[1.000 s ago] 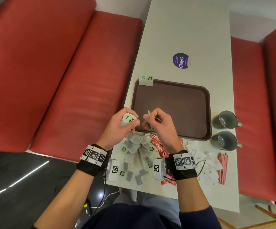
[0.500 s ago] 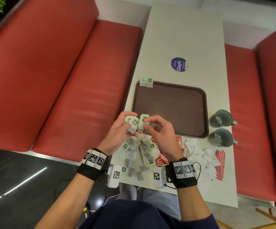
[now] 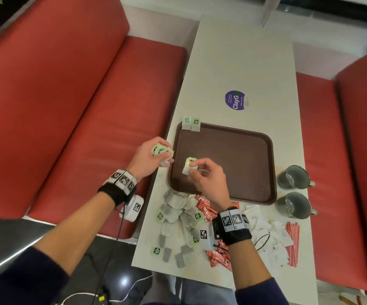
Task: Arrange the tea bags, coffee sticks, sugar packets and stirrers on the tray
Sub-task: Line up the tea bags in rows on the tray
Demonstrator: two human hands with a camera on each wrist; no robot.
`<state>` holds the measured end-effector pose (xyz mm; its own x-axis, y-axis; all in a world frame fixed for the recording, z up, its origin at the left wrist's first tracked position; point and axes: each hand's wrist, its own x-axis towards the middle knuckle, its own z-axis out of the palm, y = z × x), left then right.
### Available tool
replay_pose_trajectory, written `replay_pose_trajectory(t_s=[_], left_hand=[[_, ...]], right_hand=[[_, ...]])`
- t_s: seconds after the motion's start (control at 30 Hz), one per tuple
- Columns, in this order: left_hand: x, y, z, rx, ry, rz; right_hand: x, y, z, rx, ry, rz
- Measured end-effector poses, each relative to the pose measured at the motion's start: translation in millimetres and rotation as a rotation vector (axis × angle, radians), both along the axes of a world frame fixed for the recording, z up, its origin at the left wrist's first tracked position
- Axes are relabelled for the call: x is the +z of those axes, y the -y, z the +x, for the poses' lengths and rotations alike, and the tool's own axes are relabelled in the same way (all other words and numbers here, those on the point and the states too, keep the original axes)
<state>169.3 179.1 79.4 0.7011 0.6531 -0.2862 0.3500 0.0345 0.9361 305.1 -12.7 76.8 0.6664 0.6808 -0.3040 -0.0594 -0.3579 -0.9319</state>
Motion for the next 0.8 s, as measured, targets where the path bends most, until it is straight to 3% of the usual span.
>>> replay_pose_trajectory(t_s=[0.33,0.47,0.57,0.8], left_hand=[[-40,-77,108,-0.077,-0.220,0.208],[-64,-85,137,0.040,-0.260,0.001],[-72,-86,152,0.109,-0.178,-0.224],[-84,-86,168,0.160,-0.022,-0.334]], right_hand=[[-53,-96,92,-0.118,0.127,-0.070],[-73,-131,117,-0.109,0.252,-0.149],[-86,-150,129,-0.109,0.307,-0.219],[-104,-162,147,-0.093,0.336,-0.280]])
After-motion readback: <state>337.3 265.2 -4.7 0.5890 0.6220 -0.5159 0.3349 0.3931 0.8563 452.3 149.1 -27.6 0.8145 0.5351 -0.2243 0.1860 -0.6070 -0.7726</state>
